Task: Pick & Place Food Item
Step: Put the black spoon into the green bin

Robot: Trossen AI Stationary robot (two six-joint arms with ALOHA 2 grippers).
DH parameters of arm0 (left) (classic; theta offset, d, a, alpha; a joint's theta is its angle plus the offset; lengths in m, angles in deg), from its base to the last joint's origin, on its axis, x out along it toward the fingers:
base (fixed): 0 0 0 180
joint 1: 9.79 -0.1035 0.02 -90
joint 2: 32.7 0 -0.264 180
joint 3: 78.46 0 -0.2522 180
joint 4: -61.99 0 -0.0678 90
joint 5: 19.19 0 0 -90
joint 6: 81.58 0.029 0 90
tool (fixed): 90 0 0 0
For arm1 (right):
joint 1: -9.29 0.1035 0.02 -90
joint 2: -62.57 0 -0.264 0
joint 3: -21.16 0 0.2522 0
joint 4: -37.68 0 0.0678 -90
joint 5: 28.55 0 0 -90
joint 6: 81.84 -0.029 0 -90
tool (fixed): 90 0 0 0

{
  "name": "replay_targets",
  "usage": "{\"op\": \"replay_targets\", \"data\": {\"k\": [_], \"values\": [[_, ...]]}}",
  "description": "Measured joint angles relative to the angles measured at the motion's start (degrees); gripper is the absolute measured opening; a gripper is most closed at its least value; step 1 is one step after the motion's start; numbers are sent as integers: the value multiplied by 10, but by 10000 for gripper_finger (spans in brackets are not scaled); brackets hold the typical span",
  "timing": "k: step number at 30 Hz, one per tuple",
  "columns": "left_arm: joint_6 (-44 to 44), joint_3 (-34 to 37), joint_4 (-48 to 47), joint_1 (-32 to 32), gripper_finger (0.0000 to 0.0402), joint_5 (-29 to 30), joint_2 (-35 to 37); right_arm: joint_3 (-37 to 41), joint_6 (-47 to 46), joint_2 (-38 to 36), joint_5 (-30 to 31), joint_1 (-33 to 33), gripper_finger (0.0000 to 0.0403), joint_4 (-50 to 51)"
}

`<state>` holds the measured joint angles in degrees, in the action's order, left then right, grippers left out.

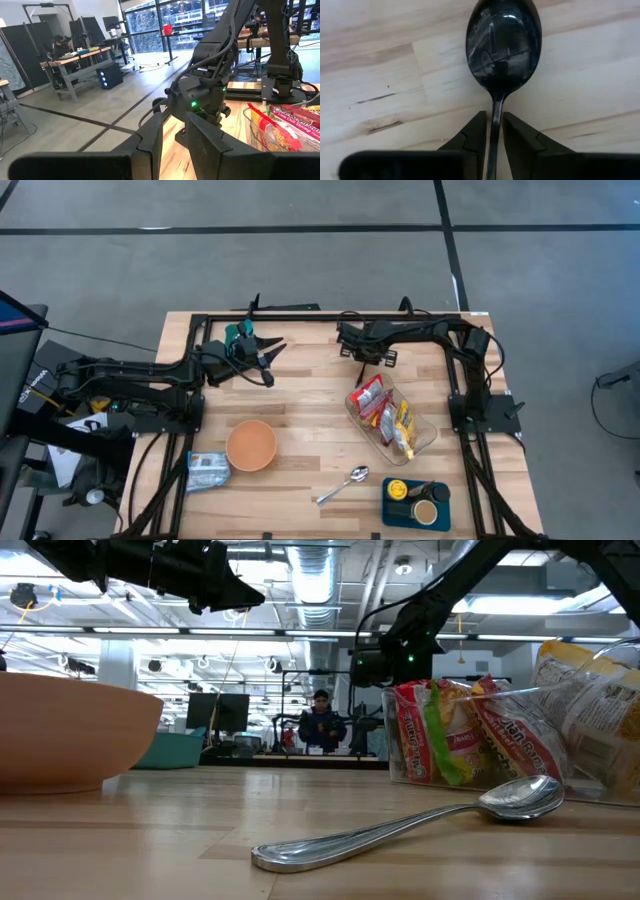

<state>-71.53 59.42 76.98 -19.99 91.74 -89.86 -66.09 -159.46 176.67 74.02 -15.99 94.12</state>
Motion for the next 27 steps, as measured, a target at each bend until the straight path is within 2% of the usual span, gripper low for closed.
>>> {"op": "replay_targets", "data": {"k": [7,14,18,27], "values": [[0,0,0,0,76,0,0,0,0,-1,-5,0,10,-1],[0,0,0,0,76,0,0,0,0,-1,-5,0,21,0],[0,0,0,0,76,0,0,-4,11,-1,-6,0,8,3],[0,0,0,0,76,0,0,-31,45,-1,-6,1,5,7]]}}
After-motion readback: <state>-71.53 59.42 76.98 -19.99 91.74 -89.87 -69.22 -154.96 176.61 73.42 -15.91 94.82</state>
